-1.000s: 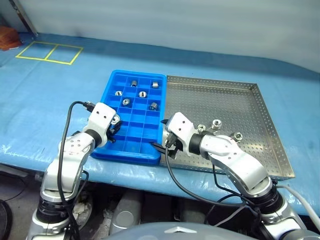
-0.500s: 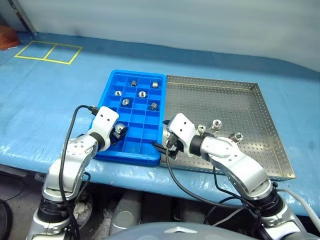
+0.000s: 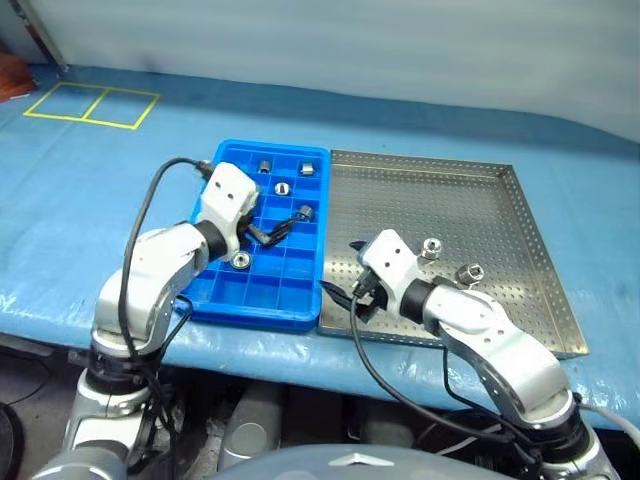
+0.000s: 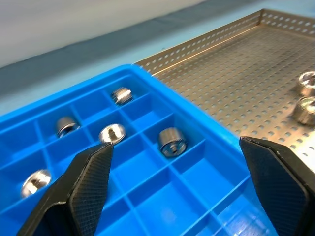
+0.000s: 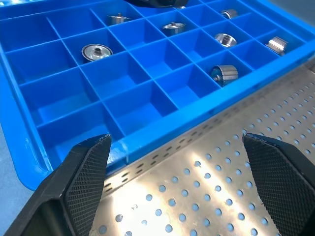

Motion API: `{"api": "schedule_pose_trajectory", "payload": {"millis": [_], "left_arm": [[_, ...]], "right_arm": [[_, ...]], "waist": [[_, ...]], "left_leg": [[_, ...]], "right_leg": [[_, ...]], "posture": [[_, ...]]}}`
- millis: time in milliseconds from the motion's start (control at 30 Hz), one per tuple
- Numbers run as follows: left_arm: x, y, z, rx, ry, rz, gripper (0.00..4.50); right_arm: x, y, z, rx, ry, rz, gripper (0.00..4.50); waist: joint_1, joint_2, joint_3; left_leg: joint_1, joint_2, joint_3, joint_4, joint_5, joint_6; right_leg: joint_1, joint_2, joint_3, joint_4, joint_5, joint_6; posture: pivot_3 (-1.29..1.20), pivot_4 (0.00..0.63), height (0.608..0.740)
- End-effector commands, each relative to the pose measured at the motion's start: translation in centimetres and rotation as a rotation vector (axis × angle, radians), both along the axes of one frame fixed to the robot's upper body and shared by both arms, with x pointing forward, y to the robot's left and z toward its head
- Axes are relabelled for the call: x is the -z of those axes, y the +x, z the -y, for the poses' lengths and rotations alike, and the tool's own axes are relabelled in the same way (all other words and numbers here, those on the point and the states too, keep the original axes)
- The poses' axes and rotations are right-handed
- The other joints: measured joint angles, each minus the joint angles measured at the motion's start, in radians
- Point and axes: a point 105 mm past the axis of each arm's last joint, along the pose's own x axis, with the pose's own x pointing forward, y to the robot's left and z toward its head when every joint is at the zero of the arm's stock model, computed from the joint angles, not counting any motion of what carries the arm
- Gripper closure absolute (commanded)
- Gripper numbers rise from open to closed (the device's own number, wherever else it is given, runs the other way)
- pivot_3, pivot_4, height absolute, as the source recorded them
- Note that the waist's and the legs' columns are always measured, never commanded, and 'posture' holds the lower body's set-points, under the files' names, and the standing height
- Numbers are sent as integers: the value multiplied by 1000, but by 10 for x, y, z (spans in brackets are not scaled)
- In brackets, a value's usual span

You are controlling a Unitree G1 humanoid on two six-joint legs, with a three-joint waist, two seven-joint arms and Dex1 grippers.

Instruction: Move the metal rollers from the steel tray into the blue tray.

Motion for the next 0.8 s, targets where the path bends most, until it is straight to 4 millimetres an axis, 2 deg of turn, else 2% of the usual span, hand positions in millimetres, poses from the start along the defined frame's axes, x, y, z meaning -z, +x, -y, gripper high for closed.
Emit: {"api": "schedule_pose_trajectory", "payload": {"millis": [33, 300, 533, 800], "left_arm": [[-6, 6, 25, 134, 11, 5, 32], [4, 33, 94, 352, 111, 44, 32], [29, 39, 129, 448, 161, 9, 32], [55, 43, 153, 456, 197, -35, 32]], "right_arm": [[-15, -6, 13, 75, 9, 61, 0], [-10, -24, 50, 294, -30, 53, 0], [-4, -31, 63, 396, -6, 52, 0], [-2, -37, 67, 439, 12, 63, 0]], "waist": [[-13, 0, 0], [-64, 0, 0], [-122, 1, 0], [-151, 1, 0]], "left_leg": [[0, 0, 0, 0, 0, 0], [-1, -1, 1, 3, -1, 1], [0, 0, 3, 4, -1, 2], [0, 0, 5, 5, -1, 4]], "right_leg": [[0, 0, 0, 0, 0, 0], [1, 0, 1, 0, 1, 2], [0, 1, 4, 1, 2, 3], [0, 1, 7, 1, 3, 5]], "posture": [[116, 150, 740], [-3, 150, 740], [-89, 150, 740], [-140, 150, 740]]}}
